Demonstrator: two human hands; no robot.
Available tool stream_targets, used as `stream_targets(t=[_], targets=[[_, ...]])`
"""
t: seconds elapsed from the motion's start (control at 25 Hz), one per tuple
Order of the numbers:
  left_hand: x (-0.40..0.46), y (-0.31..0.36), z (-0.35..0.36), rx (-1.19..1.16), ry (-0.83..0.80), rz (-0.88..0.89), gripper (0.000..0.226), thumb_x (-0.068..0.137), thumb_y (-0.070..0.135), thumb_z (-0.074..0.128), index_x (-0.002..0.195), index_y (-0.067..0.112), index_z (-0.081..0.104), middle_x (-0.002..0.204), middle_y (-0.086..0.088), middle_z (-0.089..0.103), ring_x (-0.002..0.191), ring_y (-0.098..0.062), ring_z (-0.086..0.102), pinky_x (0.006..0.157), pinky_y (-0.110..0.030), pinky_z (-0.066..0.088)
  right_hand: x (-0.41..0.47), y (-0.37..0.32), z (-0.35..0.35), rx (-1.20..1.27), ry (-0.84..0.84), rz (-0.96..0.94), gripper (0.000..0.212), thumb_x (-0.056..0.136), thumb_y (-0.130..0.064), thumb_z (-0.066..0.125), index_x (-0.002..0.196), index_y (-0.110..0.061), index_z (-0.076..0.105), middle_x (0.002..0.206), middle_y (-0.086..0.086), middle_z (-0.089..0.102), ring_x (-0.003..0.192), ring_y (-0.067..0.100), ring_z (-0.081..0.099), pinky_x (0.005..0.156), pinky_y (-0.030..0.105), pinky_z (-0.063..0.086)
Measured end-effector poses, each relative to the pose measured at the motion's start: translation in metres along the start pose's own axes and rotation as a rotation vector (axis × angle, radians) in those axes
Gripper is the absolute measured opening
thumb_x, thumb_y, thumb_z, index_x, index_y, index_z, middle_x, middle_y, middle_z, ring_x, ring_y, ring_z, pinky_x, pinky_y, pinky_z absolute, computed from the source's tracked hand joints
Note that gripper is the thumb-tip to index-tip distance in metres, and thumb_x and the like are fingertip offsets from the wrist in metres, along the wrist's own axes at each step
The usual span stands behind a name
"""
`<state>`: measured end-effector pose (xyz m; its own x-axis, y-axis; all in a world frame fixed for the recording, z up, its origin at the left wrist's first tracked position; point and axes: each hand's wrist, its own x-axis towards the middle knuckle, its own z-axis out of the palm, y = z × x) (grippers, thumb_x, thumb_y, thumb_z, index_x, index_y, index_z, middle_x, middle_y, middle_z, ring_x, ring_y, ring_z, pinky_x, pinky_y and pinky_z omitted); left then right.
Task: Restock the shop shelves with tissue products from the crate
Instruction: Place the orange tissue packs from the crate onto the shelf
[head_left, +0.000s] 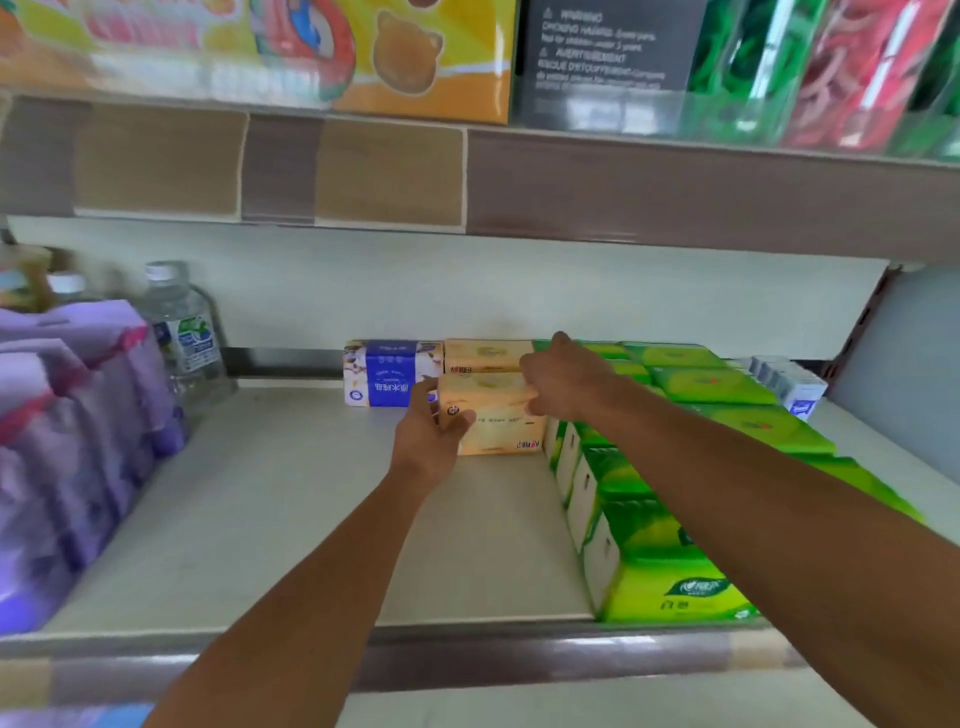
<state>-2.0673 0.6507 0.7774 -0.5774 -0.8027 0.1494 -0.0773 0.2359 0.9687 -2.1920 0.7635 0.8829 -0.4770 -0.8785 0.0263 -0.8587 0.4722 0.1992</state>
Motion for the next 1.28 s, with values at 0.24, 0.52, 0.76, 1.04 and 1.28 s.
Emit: stream_targets(t=[0.24, 0.52, 0.76, 1.04, 1.28], targets=[[0.016, 0.004, 0.009, 0.056, -0.014, -0.036, 0.053, 0.092, 0.018, 0.064, 0.136, 0.024, 0.035, 0.122, -0.005, 0.064, 0.106, -0.022, 0.063, 0.074, -0.024, 0.051, 0.023, 0.003, 0.008, -0.088, 0.069, -0.034, 0.038, 0.084, -0.035, 0.070, 0.112, -0.012, 0.058, 0.106, 0.008, 0.057, 0.119, 0.023, 0.039, 0.070, 0.036, 0.043], [0.024, 0.007, 0.014, -0.009, 0.005, -0.025, 0.055, 0.093, 0.014, 0.062, 0.140, 0.023, 0.037, 0.129, -0.001, 0.056, 0.103, -0.011, 0.053, 0.068, -0.016, 0.047, 0.036, 0.003, 0.007, -0.113, 0.069, 0.014, 0.038, 0.083, -0.032, 0.071, 0.113, -0.013, 0.058, 0.105, 0.006, 0.059, 0.121, 0.022, 0.038, 0.072, 0.038, 0.047], [0.027, 0.003, 0.016, -0.015, -0.007, -0.015, 0.056, 0.093, 0.013, 0.061, 0.141, 0.022, 0.035, 0.131, -0.002, 0.054, 0.111, -0.015, 0.055, 0.073, -0.020, 0.049, 0.037, 0.000, 0.011, -0.106, 0.092, 0.026, 0.035, 0.084, -0.028, 0.069, 0.113, -0.013, 0.058, 0.103, 0.006, 0.057, 0.120, 0.022, 0.039, 0.071, 0.036, 0.046], [0.020, 0.015, 0.009, 0.040, -0.003, -0.050, 0.076, 0.087, 0.022, 0.070, 0.149, 0.022, 0.025, 0.147, -0.003, 0.039, 0.128, -0.021, 0.046, 0.088, -0.031, 0.048, 0.023, 0.000, 0.000, -0.066, 0.090, 0.017, 0.047, 0.081, -0.039, 0.070, 0.116, -0.011, 0.054, 0.106, 0.007, 0.056, 0.117, 0.024, 0.039, 0.071, 0.037, 0.046], [-0.028, 0.064, -0.001, 0.085, 0.117, 0.313, 0.051, 0.090, 0.029, 0.065, 0.136, 0.027, 0.043, 0.128, 0.002, 0.053, 0.116, -0.012, 0.050, 0.082, -0.017, 0.045, -0.054, 0.013, -0.028, 0.384, 0.300, 0.002, 0.055, 0.090, -0.044, 0.059, 0.137, -0.019, 0.044, 0.129, 0.006, 0.054, 0.120, 0.022, 0.047, 0.093, 0.034, 0.044]])
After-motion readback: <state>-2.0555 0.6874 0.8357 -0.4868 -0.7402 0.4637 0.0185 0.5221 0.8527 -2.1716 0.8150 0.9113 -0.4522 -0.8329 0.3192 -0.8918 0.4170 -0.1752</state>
